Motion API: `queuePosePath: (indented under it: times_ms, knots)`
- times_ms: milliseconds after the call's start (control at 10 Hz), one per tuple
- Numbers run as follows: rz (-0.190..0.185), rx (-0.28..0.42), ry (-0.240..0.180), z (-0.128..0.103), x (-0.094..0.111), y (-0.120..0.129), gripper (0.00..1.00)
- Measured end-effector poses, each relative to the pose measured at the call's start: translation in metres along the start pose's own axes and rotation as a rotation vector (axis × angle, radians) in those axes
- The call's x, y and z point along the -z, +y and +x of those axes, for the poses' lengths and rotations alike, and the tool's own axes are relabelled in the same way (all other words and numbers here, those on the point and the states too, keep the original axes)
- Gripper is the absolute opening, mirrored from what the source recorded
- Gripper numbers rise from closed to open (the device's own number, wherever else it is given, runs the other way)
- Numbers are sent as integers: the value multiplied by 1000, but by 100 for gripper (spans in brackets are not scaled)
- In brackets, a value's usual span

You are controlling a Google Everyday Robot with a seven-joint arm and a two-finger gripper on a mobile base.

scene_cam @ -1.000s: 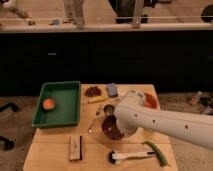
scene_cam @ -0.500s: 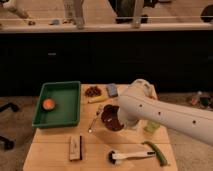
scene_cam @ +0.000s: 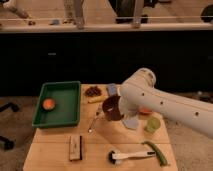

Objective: Stack bowls on top of each other

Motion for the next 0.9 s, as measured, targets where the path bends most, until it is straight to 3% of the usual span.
queuePosePath:
  times_ms: [400,900]
  knots:
    - [20,-83,19,41,11,-13,0]
    - [35,-189,43,105,21,-4,0]
